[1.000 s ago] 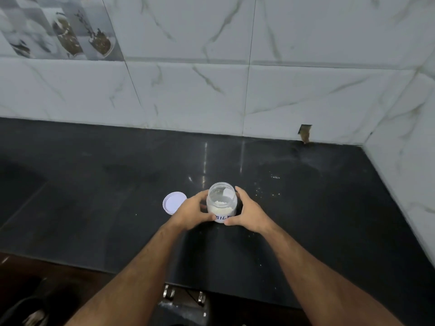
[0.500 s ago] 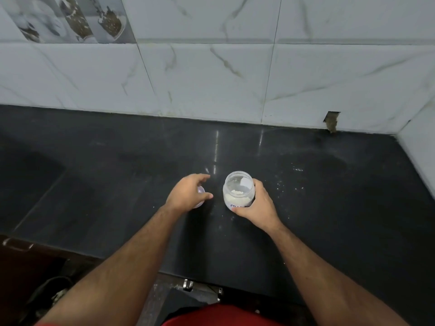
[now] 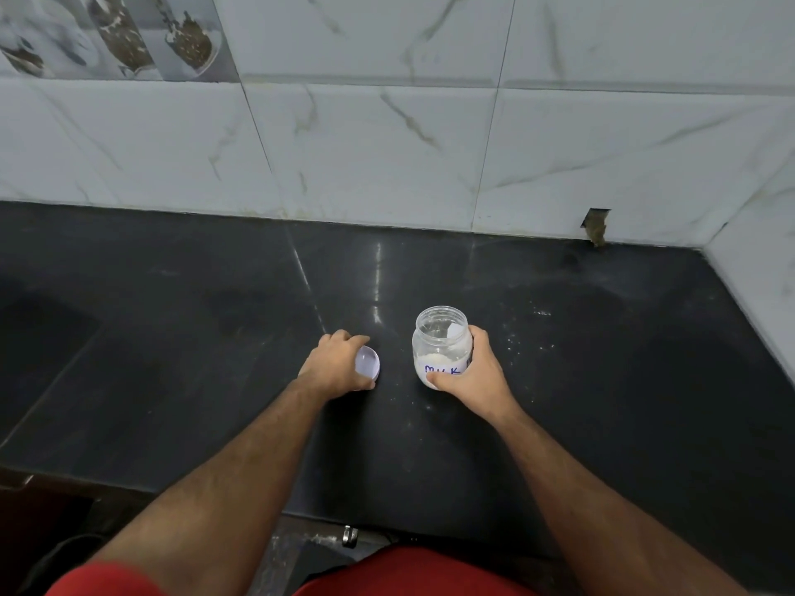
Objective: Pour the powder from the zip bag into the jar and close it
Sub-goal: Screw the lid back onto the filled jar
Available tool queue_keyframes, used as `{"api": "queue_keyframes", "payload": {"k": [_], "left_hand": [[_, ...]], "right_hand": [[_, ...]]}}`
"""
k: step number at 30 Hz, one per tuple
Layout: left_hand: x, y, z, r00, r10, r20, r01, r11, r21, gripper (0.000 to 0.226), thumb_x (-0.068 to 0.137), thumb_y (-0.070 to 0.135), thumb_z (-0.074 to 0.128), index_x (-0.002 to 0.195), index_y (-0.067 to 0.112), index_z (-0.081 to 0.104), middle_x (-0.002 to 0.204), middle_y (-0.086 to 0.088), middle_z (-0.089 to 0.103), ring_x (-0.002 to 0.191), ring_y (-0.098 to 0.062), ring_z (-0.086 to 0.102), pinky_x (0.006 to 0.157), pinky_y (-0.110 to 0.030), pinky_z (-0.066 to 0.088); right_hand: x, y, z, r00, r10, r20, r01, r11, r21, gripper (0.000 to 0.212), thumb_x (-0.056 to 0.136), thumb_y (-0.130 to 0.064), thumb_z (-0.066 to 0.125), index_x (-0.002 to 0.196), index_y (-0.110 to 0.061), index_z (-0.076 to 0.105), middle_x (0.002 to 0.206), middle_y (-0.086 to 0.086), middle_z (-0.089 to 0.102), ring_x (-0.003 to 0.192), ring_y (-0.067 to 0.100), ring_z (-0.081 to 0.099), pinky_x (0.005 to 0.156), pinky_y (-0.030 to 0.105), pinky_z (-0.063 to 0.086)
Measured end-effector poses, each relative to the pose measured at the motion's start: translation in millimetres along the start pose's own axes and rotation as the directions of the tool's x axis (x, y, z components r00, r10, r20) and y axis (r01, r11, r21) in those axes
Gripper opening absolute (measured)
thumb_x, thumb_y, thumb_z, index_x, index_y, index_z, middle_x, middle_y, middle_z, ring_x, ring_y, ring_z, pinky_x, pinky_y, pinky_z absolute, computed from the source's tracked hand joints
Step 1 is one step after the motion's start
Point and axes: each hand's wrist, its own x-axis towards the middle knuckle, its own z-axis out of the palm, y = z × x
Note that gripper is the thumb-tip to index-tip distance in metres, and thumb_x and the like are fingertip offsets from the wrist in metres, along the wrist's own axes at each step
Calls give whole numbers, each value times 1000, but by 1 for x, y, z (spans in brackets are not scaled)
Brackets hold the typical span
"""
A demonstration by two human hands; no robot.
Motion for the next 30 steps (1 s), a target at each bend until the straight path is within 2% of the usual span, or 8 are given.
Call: {"api": "queue_keyframes", "payload": {"k": [5,8,10,13,18,20,23,30], "left_hand": [[8,15,-12,995,-57,-85,23,935,-353,73,80,49,67,146,27,47,140,-3,56,133,-29,46,109,-37,40],[12,32,-28,987,-120,-105,16,729,-684,55,80,47,66,132,29,59,120,6,66,115,-16,61,97,-27,45],[16,43,-37,986,-135,-98,-5,563,-827,56,77,52,64,127,25,63,120,4,68,106,-12,64,91,-28,50],[22,58,-48,986,-162,-44,19,364,-931,51,87,51,62,126,18,60,114,-2,65,91,-14,61,78,-31,50],[26,77,-57,991,-124,42,56,115,-992,48,89,45,64,126,16,56,116,-6,68,95,-18,66,88,-38,51],[25,81,-58,997,-67,48,54,98,-994,51,89,42,65,128,11,56,117,-10,68,98,-20,67,84,-36,53],[19,85,-57,999,10,42,40,160,-986,52,88,39,67,128,8,54,109,-10,67,85,-16,67,73,-31,53],[7,88,-55,993,115,13,-30,365,-930,63,87,30,71,141,12,46,129,-8,60,108,-18,64,101,-36,51]], "right_hand": [[2,0,-3,999,44,20,-45,995,89,78,63,-22,86,127,-30,41,116,-15,63,106,5,64,91,28,54],[1,-4,-6,998,51,41,-56,987,148,81,63,-22,85,130,-27,41,116,-12,64,106,6,65,87,26,54],[1,-7,-6,998,46,52,-55,980,190,80,67,-15,85,132,-25,40,119,-9,63,107,7,65,85,22,53],[1,-10,-4,997,48,68,-64,963,260,80,71,-7,84,135,-23,40,123,-4,62,111,10,64,86,24,54],[-3,-11,1,993,44,112,-78,944,319,75,74,-3,81,133,-24,40,123,-2,62,112,12,63,90,27,55],[-4,-13,2,991,39,129,-81,940,331,74,74,-4,81,133,-25,40,122,-3,62,112,12,64,90,27,55],[-3,-18,2,992,32,124,-75,929,362,75,69,-14,82,131,-26,41,120,-3,63,111,12,64,87,27,55],[-2,-24,-1,990,37,139,-93,903,420,76,63,-26,84,129,-23,46,119,3,65,109,18,67,83,40,61]]}}
